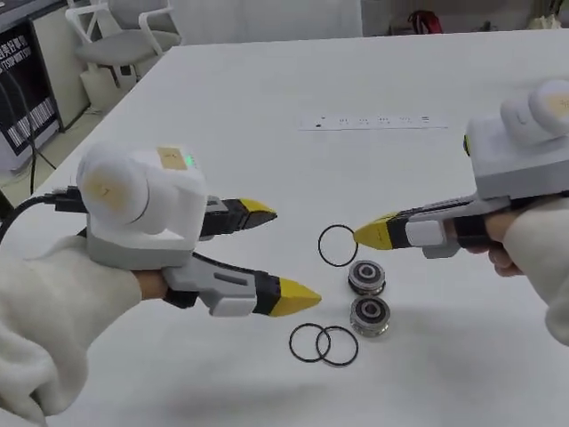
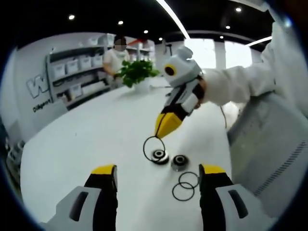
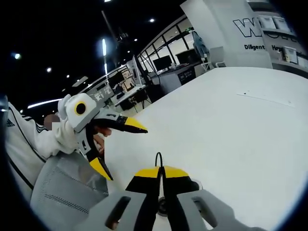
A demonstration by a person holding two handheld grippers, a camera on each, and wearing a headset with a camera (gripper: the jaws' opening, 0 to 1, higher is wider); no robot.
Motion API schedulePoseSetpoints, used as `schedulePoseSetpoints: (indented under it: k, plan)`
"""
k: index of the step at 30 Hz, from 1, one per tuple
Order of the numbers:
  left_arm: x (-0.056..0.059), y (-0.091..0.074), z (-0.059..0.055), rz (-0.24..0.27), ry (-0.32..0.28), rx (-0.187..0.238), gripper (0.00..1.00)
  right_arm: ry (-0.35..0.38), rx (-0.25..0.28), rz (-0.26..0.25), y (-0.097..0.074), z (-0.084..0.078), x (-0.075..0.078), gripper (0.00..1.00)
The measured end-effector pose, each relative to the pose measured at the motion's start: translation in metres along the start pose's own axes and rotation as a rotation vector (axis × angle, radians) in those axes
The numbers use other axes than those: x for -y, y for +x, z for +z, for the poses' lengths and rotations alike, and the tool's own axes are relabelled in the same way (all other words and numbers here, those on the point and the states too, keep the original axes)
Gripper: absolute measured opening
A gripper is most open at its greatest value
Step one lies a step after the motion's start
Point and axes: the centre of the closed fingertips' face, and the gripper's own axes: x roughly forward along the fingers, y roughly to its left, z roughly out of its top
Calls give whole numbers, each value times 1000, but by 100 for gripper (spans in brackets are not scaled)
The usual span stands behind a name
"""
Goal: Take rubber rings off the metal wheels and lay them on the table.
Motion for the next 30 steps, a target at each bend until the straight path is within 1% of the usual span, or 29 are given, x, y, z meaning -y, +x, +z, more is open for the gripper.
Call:
schedulePoseSetpoints:
  k: [6, 9, 14, 17, 22, 24, 26, 28, 30]
  plan:
    - [5, -6, -5, -12, 0, 3, 72, -13, -9, 16, 3, 0, -7, 0]
    - [7, -8, -9, -18, 1, -1, 76, -17, -11, 24, 3, 1, -10, 0]
    - [8, -11, -17, -12, -15, -22, 83, -27, -19, 37, 5, 0, -16, 0]
    - [10, -14, -23, -13, -26, -33, 87, -30, -30, 46, 8, -2, -19, 0]
    - [11, -16, -32, -15, -39, -55, 91, -42, -72, 63, 14, -12, -25, 0]
    - [10, -17, -33, -12, -41, -53, 92, -46, -80, 68, 15, -13, -26, 0]
    - [10, -19, -35, -12, -59, -45, 93, -46, -84, 72, 16, -14, -28, 0]
    - [12, -21, -36, -17, -74, -36, 93, -47, -91, 77, 18, -16, -29, 0]
    - [13, -22, -40, -17, -78, -40, 93, -49, -98, 81, 19, -17, -30, 0]
